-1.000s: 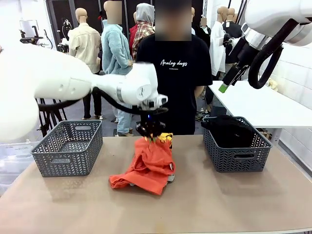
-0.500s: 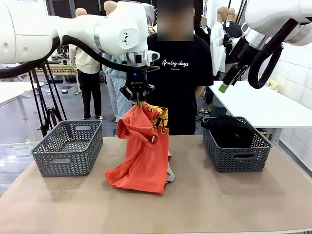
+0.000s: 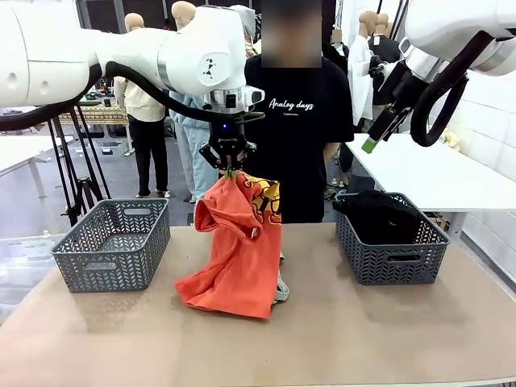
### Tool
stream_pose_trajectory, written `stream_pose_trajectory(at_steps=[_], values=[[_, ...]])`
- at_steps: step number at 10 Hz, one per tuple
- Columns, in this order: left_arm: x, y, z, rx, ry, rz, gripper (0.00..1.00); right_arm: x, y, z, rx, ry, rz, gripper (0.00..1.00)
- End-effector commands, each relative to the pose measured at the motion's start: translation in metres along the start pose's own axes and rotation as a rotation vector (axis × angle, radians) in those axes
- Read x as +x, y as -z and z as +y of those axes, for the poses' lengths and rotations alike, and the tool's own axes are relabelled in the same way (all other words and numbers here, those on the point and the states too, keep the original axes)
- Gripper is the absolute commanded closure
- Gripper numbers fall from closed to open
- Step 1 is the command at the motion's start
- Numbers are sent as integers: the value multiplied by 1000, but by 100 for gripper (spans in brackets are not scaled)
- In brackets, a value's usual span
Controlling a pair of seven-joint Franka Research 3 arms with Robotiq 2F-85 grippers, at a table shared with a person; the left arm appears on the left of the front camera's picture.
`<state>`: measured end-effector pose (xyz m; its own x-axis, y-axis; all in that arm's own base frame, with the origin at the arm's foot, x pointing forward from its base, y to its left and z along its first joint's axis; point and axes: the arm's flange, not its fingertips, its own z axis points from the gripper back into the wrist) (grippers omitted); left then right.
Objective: Sort the tops and bottoms.
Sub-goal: Lift clothes from the center of the table with your left hand.
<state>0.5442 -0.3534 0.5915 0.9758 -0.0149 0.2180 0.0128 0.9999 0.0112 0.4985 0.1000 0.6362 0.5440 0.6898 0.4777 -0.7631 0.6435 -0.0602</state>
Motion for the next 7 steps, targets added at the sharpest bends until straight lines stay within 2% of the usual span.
stream_pose_trajectory(at_steps=[1, 2, 4, 5, 7], values=[[6, -81, 15, 57, -86, -194, 100, 1, 1, -1, 1, -2, 3, 0], [12, -118, 12, 107, -89, -260, 100, 1, 1, -1, 1, -2, 3, 0], [9, -153, 2, 122, -107, -357, 100, 1, 1, -1, 1, -2, 3, 0], [7, -158, -1, 117, -97, -373, 100, 1, 1, -1, 1, -2, 3, 0], [1, -155, -6, 115, -52, -333, 100, 1, 1, -1, 1, -2, 3, 0]])
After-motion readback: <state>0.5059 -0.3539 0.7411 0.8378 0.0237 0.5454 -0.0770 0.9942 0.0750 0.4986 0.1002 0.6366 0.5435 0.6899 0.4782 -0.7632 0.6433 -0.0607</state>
